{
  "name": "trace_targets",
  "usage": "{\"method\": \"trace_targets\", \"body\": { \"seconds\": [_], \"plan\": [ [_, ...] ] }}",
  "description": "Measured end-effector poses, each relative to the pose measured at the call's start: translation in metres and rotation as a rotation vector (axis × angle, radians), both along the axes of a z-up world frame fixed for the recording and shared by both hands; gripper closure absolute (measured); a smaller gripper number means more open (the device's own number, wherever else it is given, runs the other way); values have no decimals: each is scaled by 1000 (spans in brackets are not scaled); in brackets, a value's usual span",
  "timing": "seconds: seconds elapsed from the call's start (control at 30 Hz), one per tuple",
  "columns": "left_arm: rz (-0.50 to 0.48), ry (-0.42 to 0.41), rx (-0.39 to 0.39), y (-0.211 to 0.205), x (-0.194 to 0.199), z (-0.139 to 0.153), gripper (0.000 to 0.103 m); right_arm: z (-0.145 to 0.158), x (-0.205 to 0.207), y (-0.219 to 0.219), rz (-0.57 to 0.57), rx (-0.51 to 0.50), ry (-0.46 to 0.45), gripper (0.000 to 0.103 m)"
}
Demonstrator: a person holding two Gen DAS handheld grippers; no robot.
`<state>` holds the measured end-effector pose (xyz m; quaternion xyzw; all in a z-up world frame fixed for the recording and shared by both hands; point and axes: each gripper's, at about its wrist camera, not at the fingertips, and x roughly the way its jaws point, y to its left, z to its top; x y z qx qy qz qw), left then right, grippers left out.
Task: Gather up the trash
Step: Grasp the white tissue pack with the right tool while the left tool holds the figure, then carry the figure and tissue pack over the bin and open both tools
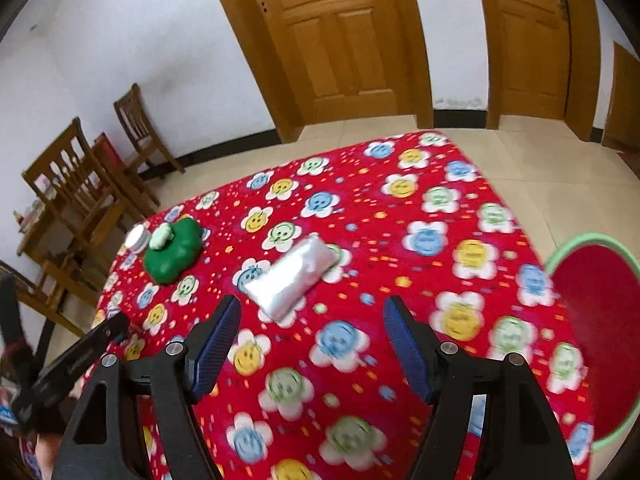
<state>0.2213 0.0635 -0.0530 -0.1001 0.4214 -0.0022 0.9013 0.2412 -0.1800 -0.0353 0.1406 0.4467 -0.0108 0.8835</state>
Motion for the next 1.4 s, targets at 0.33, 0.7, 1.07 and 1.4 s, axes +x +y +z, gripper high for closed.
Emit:
{"method": "trace_targets", "body": {
  "seconds": [0.33, 0.7, 1.07, 1.4],
  "plan": [
    [-22, -19, -18, -2, 0, -5, 75, -41, 47, 30, -22, -59, 37, 28],
    [-37, -23, -16, -8, -5, -2, 75, -48, 43, 37, 23, -102, 29, 45],
    [-71, -62, -6, -28, -28, 23, 75, -18, 1, 24, 79, -59, -13, 45],
    [-127, -96, -22, -63, -61, 46, 75, 18, -57, -11, 71, -39, -79, 45]
  ]
}}
